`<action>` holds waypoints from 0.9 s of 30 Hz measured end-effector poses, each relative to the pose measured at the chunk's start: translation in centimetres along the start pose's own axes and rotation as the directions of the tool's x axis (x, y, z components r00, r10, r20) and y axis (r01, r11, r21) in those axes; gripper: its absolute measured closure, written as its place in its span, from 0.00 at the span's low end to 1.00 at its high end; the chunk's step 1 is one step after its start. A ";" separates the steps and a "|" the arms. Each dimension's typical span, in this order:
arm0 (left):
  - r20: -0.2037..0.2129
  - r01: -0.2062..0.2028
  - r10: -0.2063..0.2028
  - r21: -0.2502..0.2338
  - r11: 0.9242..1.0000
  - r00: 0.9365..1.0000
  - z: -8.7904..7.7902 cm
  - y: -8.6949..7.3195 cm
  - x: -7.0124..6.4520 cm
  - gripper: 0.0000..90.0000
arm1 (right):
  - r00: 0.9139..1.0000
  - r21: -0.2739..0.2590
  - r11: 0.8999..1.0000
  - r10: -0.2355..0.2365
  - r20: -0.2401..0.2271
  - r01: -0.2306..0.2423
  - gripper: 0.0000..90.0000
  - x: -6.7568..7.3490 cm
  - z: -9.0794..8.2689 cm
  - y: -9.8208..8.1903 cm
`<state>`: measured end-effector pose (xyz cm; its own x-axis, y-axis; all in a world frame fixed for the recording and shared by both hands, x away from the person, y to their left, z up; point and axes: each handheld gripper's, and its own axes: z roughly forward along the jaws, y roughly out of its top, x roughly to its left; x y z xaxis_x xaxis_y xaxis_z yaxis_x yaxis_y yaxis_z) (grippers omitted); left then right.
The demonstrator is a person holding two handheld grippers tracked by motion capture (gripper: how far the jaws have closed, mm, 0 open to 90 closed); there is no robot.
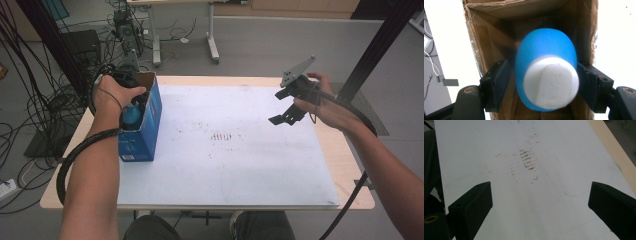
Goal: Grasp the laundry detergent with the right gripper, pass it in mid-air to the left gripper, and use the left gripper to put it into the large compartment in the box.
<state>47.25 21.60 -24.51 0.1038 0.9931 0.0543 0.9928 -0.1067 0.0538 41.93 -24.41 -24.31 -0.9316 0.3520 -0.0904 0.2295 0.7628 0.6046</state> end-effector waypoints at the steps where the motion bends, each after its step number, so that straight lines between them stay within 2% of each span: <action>1: -0.001 0.000 0.000 -0.006 1.000 1.000 -0.1 0.0 -0.1 0.33 | 1.000 -0.001 1.000 0.001 0.000 -0.001 0.06 0.0 0.0 0.0; 11: -0.003 -0.022 0.022 -0.013 1.000 1.000 -1.4 -0.6 -0.3 0.32 | 1.000 0.004 1.000 0.007 -0.003 -0.007 0.06 0.1 0.3 0.0; 17: -0.008 -0.035 0.034 -0.043 0.998 0.999 -3.2 -1.0 -0.4 0.31 | 1.000 0.018 1.000 0.012 -0.005 -0.012 0.06 0.0 0.6 0.0; 20: -0.020 -0.048 0.047 -0.066 0.997 0.999 -4.2 -1.0 -0.8 0.29 | 1.000 0.019 1.000 0.017 -0.002 -0.017 0.06 -0.1 0.6 -0.1; 27: -0.003 -0.081 0.082 -0.119 0.990 0.997 -6.8 -0.7 -2.4 0.26 | 1.000 0.038 0.999 0.015 0.003 -0.015 0.06 0.2 0.6 0.2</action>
<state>45.87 18.95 -17.94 0.1843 0.9810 0.0612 0.9669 -0.1922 0.1678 41.98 -23.87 -24.62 -0.9273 0.3650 -0.0831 0.2544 0.7774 0.5753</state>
